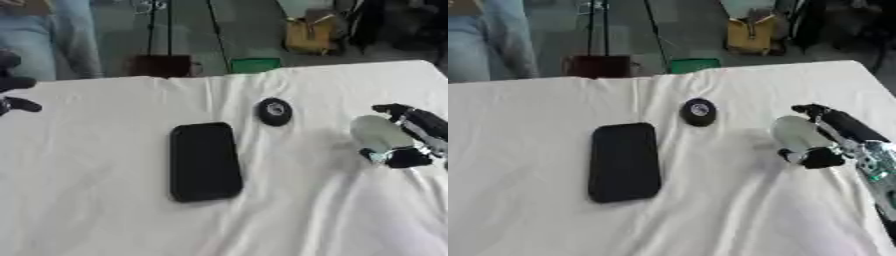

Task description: Pick up objects on the table and place them in the box.

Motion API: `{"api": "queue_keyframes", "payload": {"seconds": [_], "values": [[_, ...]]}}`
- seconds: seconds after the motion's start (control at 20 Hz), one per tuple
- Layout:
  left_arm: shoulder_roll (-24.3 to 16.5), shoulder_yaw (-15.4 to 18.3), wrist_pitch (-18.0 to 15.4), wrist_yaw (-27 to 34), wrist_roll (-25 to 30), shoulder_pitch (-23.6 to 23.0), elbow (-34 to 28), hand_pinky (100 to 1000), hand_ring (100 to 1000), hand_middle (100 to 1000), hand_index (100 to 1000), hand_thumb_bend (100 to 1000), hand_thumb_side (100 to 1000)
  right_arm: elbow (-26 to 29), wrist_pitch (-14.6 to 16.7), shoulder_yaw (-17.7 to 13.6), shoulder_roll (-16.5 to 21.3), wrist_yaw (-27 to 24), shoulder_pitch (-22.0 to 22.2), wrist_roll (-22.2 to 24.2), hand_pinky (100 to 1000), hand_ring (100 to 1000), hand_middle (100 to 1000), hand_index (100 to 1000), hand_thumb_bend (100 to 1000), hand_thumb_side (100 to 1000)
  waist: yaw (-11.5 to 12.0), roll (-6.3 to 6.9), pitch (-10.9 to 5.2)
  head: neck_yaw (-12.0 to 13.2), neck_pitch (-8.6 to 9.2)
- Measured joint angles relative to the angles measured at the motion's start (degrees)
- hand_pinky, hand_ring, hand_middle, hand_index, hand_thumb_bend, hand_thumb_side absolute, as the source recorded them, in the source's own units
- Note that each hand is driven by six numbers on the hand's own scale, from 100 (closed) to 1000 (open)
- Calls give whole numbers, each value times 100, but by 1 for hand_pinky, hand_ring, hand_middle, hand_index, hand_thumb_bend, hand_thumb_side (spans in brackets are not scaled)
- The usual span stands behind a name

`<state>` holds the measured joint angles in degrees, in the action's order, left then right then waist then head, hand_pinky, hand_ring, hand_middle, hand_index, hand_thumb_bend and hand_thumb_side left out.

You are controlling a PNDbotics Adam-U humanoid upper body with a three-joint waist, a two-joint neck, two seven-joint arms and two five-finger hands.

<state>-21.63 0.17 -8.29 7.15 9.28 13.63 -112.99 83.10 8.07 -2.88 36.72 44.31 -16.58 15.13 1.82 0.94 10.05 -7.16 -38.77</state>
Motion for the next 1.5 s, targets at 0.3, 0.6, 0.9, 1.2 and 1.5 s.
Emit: {"api": "queue_keyframes", "payload": {"seconds": [0.3, 0.6, 0.9, 1.2, 1.5], "values": [[0, -23, 7, 10, 16, 0, 0, 639, 781, 833, 897, 178, 938, 698, 221, 231, 196, -150, -321, 82, 734, 756, 908, 988, 488, 413, 18, -17, -1, -16, 0], [0, -36, 2, 17, 52, 0, -1, 639, 782, 833, 898, 177, 937, 970, 403, 575, 274, -418, -827, 356, 738, 760, 911, 989, 496, 417, 63, -35, -8, -69, 0], [0, -65, 10, 35, 84, 4, -1, 639, 782, 833, 898, 177, 936, 954, 639, 943, 271, -461, -1249, 666, 741, 763, 912, 989, 497, 429, 118, -38, -21, -138, 2], [0, -65, 10, 41, 88, 23, -1, 639, 782, 833, 898, 178, 936, 709, 758, 1057, 240, -509, -1148, 1014, 929, 944, 965, 1000, 684, 621, 134, -70, -23, -152, 3], [-1, -66, 9, 41, 93, 27, -1, 639, 782, 833, 898, 178, 938, 127, 806, 1034, 243, -586, -939, 2025, 992, 989, 997, 1000, 714, 627, 99, -79, -35, -152, 3]]}}
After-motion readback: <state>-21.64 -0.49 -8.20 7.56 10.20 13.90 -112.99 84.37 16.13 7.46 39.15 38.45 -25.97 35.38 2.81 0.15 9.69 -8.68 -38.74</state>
